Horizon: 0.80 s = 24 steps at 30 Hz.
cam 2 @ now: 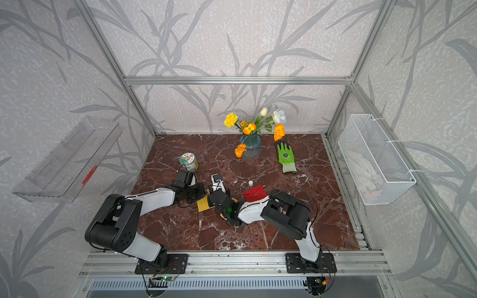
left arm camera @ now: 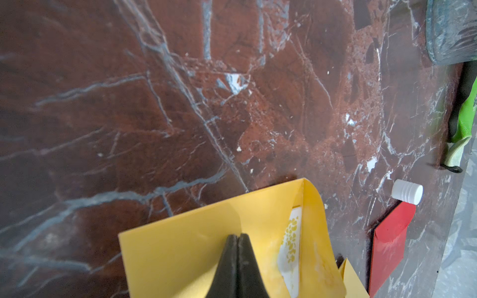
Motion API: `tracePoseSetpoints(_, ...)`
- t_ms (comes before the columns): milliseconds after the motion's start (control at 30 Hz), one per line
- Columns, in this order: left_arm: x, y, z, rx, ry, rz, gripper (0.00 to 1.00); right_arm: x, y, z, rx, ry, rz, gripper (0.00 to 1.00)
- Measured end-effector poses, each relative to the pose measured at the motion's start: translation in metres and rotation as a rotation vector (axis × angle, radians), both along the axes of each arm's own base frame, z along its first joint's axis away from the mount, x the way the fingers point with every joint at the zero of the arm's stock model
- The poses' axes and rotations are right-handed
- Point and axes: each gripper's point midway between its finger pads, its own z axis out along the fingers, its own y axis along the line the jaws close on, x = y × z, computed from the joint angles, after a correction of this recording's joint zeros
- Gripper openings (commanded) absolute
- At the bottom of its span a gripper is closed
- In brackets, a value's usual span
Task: Seal the envelope with a glue stick
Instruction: Apply the envelope at the center of the board.
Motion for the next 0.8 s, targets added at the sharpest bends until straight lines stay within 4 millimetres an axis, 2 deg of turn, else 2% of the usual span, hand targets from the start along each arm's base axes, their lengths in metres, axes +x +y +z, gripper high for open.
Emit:
tracePoseSetpoints(200, 0.0, 0.0, 0.0, 0.0, 0.0, 0.0, 0.05, 0.002, 0.007, -0.018, -0.02, 0.018, 0.006, 0.0)
tracePoseSetpoints(467, 0.0, 0.0, 0.0, 0.0, 0.0, 0.0, 0.05, 0.0, 0.001, -0.03, -0.038, 0.036, 0.0, 0.0)
tracePoseSetpoints(800, 0.0, 0.0, 0.0, 0.0, 0.0, 0.0, 0.05, -0.007, -0.015, -0.02, -0.026, 0.042, -0.013, 0.0)
